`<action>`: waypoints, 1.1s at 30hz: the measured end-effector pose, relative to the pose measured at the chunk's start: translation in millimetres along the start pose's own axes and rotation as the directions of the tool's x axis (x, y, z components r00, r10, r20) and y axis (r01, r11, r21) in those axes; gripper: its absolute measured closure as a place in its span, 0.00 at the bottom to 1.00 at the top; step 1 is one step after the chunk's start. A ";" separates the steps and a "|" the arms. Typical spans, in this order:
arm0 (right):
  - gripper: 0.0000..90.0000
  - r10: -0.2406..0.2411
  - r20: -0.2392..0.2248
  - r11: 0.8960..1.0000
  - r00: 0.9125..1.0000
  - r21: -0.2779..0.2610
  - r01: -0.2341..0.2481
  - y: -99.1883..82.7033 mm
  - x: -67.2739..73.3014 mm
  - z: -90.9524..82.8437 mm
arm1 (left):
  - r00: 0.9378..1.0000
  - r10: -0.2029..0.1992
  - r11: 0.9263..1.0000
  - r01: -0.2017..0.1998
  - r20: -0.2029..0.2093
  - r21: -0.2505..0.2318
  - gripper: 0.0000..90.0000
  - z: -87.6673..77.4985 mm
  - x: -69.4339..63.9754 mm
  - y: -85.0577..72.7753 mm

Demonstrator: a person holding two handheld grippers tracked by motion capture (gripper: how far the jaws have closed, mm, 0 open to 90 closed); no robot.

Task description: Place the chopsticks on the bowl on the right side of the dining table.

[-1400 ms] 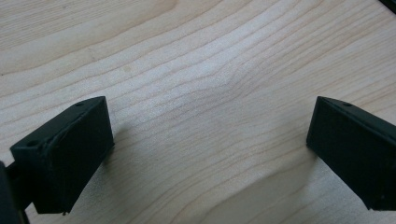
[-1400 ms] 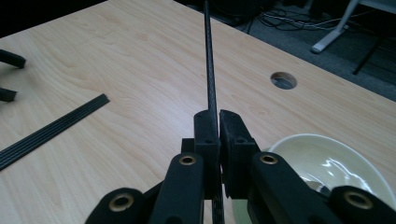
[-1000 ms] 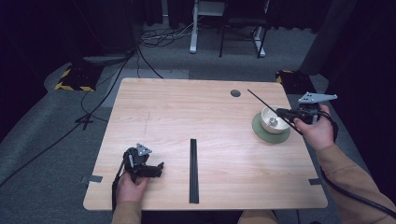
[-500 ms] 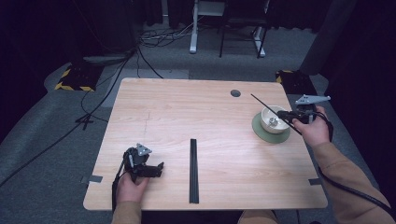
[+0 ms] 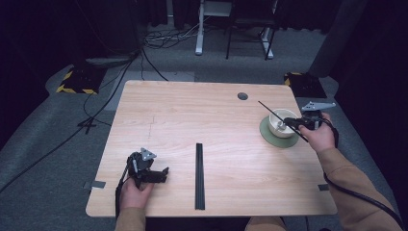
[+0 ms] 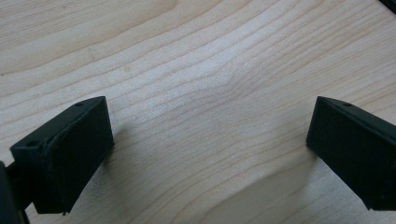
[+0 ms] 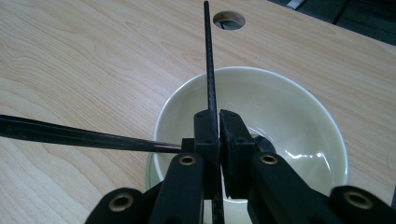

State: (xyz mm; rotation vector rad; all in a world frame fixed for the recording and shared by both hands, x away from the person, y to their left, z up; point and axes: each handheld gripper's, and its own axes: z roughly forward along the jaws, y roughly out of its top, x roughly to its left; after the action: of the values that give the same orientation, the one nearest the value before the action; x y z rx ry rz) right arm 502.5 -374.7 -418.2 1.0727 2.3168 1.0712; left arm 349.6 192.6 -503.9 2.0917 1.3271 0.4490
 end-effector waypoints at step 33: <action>0.43 0.018 -0.059 0.984 0.998 -0.176 -0.028 27.6 35.3 -25.3 | 1.000 0.000 1.000 0.000 0.000 0.000 0.01 0.0 0.0 0.0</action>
State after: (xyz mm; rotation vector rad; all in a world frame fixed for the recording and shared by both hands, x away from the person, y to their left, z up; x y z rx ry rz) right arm 478.2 -348.3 -381.4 1.0149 2.2079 1.3059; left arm 349.6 192.6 -503.9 2.0916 1.3271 0.4490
